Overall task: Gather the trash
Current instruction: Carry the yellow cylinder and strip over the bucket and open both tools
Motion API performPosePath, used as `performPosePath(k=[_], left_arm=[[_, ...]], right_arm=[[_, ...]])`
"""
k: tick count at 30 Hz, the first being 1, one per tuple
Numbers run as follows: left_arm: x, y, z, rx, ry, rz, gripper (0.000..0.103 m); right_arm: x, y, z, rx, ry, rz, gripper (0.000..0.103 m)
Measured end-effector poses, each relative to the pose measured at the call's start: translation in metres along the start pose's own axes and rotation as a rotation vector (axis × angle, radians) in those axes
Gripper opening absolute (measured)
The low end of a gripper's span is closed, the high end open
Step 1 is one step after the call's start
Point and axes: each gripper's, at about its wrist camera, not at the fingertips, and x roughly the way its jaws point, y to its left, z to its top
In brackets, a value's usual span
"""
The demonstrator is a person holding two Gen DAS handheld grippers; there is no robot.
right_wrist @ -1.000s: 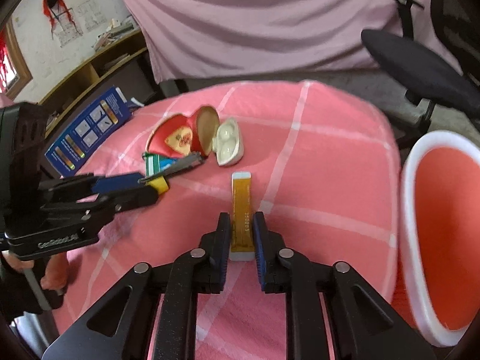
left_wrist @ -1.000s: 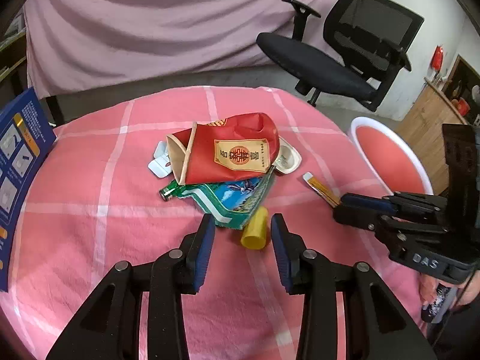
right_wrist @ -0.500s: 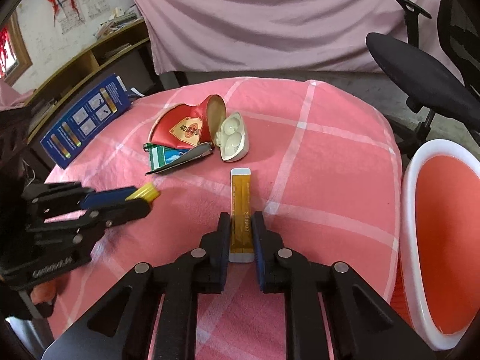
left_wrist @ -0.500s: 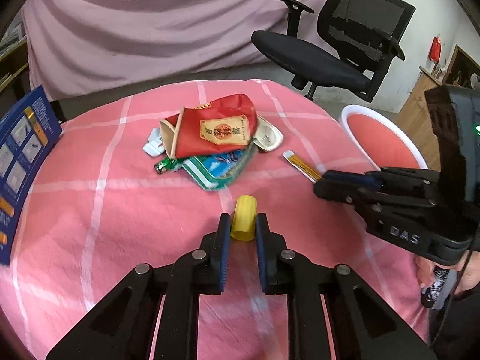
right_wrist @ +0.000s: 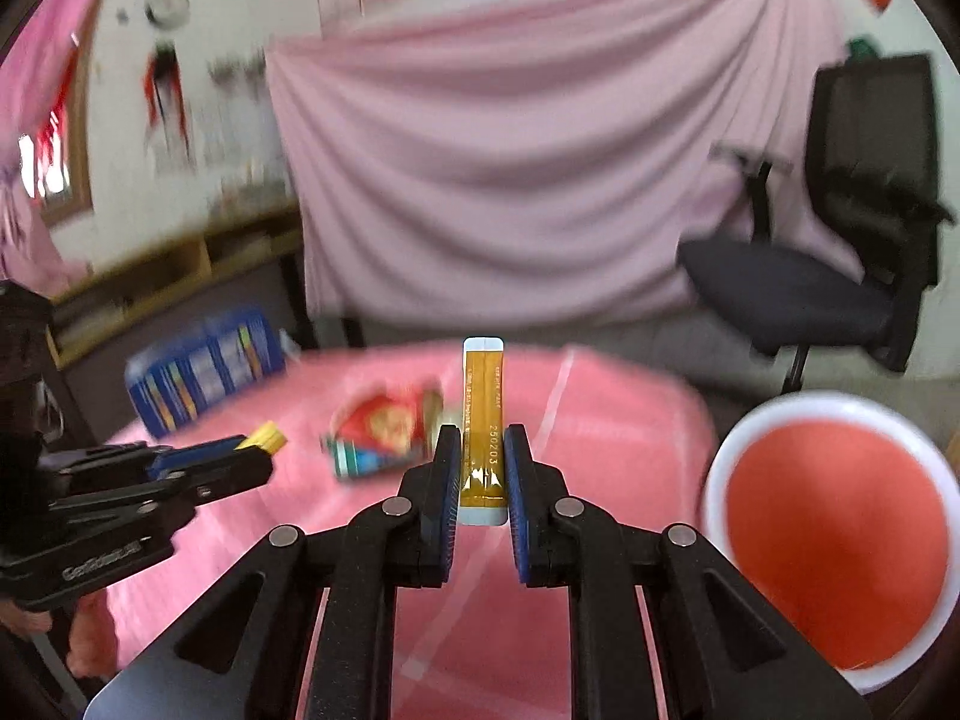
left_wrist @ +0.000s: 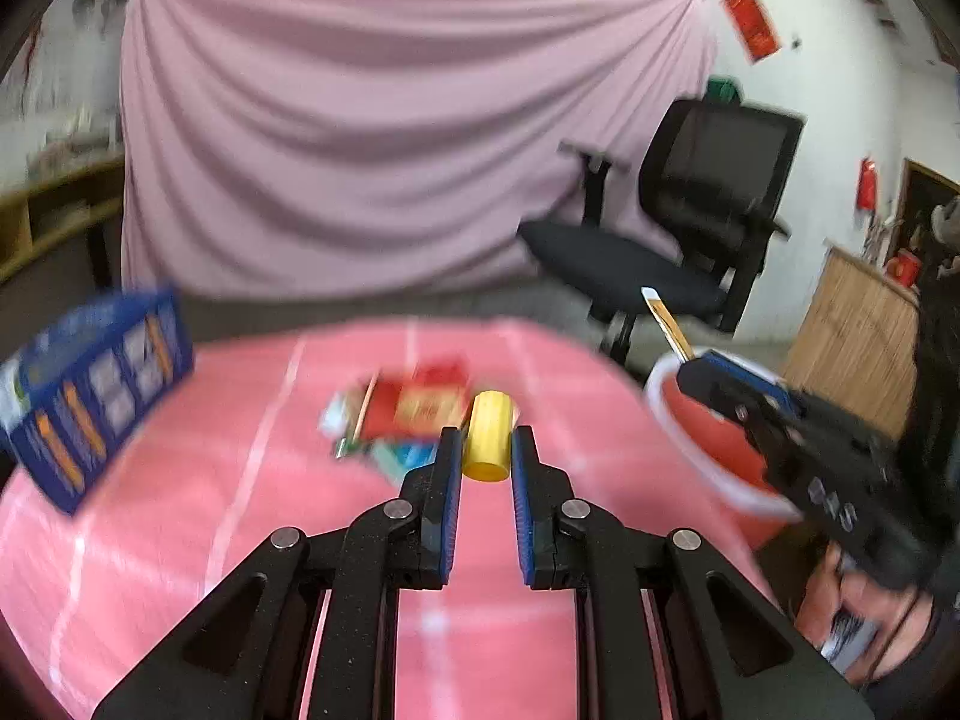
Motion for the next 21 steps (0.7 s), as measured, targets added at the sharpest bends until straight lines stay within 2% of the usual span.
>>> performPosePath(k=[3,5,8,10,15,21], left_arm=[[-0.015,-0.019,0.015,0.040,-0.119,-0.020,0.013],[-0.023,-0.034,0.024,0.071,-0.189,-0.032,0.013],[-0.034,-0.052,0.034,0.111,-0.277,-0.059,0.013],[-0.037,-0.064,0.040,0.139,-0.317,-0.079,0.013],[-0.029,-0.092,0.053,0.215,-0.356,-0.129,0.013],[0.002,-0.133,0.057,0.256,-0.312,-0.215,0.013]], right_arm=[[-0.031,0.001,0.008,-0.021,-0.179,-0.007,0.012],[-0.050,-0.001,0.012,-0.030,-0.279,-0.044,0.012],[-0.071,-0.013,0.017,0.005,-0.386,-0.108,0.013],[-0.078,-0.022,0.018,0.033,-0.427,-0.148,0.013],[-0.101,-0.050,0.018,0.108,-0.515,-0.273,0.013],[-0.115,-0.090,0.014,0.225,-0.527,-0.386,0.013]])
